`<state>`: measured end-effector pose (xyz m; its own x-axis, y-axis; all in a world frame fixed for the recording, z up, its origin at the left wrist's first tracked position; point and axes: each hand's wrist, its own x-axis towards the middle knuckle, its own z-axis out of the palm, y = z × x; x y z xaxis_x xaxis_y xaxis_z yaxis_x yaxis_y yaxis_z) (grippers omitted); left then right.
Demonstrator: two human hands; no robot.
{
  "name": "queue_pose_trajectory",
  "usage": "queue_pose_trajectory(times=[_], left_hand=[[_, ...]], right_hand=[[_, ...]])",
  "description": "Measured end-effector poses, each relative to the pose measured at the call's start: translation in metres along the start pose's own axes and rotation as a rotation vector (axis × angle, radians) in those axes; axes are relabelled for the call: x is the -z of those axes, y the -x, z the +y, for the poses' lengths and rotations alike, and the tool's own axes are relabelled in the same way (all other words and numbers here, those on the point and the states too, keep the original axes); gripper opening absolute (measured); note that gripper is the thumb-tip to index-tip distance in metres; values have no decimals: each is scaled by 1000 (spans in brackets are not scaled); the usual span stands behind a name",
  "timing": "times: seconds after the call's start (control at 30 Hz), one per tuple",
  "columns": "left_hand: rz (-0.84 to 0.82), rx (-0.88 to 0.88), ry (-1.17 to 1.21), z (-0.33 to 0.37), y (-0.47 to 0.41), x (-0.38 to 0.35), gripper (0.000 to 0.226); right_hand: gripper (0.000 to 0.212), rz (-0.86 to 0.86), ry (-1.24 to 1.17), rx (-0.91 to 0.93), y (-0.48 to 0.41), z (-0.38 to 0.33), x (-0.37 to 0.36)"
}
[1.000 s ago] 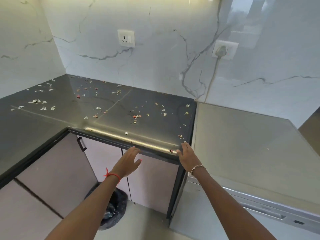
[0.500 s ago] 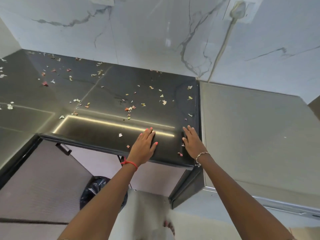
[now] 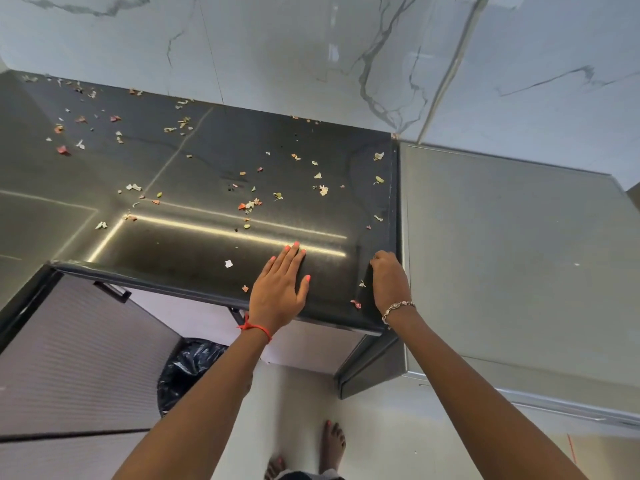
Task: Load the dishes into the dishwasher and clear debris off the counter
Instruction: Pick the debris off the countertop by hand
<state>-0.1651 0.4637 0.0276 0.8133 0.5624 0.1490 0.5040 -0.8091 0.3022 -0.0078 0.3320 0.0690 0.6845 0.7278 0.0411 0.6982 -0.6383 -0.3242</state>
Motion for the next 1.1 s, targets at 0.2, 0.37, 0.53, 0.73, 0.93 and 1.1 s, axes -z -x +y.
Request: queue_pose_trajectory(times=[0.2, 0.37, 0.53, 0.73, 0.93, 1.1], left_hand=[[-2, 6, -19, 1, 0, 0, 66], [3, 9, -19, 0, 0, 0, 68], [5, 10, -19, 3, 1, 0, 68], [-2, 16, -5, 4, 2, 1, 70], [3, 16, 0, 3, 2, 1, 70], [-3, 15, 7, 3, 1, 1, 70]], right_hand=[[14, -36, -202, -18, -9, 3, 12], [18, -141, -274, 65, 6, -1, 18], [23, -245, -43, 194, 18, -5, 10], [17, -250, -113, 123, 14, -11, 17], [15, -279, -234, 107, 27, -13, 27], [18, -352, -122, 136, 34, -17, 16]])
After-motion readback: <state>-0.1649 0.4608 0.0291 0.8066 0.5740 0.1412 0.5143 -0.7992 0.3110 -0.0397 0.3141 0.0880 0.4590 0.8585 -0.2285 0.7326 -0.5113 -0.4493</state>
